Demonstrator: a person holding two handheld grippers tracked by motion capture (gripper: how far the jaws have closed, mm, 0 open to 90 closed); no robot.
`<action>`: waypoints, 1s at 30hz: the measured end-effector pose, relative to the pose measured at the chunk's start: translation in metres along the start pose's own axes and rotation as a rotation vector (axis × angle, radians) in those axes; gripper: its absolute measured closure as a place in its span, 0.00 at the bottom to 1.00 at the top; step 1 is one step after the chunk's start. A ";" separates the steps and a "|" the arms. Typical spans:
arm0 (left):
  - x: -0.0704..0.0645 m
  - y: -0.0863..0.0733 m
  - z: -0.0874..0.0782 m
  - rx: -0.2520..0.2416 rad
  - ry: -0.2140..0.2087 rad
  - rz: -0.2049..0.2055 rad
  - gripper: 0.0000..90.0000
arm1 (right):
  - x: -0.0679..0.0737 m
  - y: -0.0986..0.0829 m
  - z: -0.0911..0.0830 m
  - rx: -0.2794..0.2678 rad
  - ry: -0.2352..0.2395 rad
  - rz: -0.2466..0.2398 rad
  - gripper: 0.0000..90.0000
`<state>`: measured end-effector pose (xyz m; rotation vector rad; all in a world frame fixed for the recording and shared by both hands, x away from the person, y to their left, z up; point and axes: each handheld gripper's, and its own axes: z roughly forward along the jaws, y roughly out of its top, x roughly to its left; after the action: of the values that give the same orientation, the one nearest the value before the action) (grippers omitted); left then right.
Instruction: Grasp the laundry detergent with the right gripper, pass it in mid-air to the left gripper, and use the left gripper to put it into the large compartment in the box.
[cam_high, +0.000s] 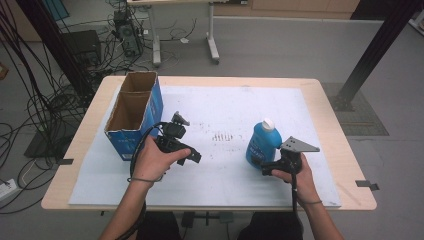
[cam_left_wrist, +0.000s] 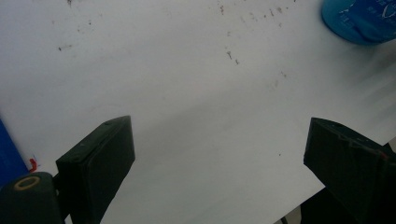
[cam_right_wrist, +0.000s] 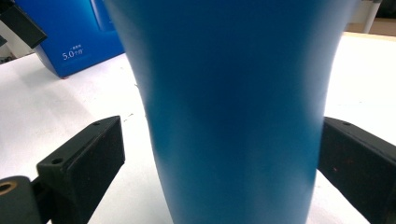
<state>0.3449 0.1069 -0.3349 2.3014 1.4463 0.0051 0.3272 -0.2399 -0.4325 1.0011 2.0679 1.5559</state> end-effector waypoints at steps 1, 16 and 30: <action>0.000 0.000 0.000 0.000 0.000 0.000 0.10 | 0.000 0.000 0.000 0.000 0.000 0.000 0.03; 0.001 -0.002 0.001 -0.001 -0.007 -0.005 0.10 | 0.000 -0.001 0.003 -0.001 0.008 -0.003 0.02; 0.001 -0.003 0.001 0.000 -0.011 -0.004 0.10 | -0.002 -0.001 0.005 -0.006 -0.003 -0.004 0.03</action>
<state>0.3435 0.1087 -0.3374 2.2948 1.4450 -0.0088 0.3319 -0.2384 -0.4356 0.9965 2.0606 1.5568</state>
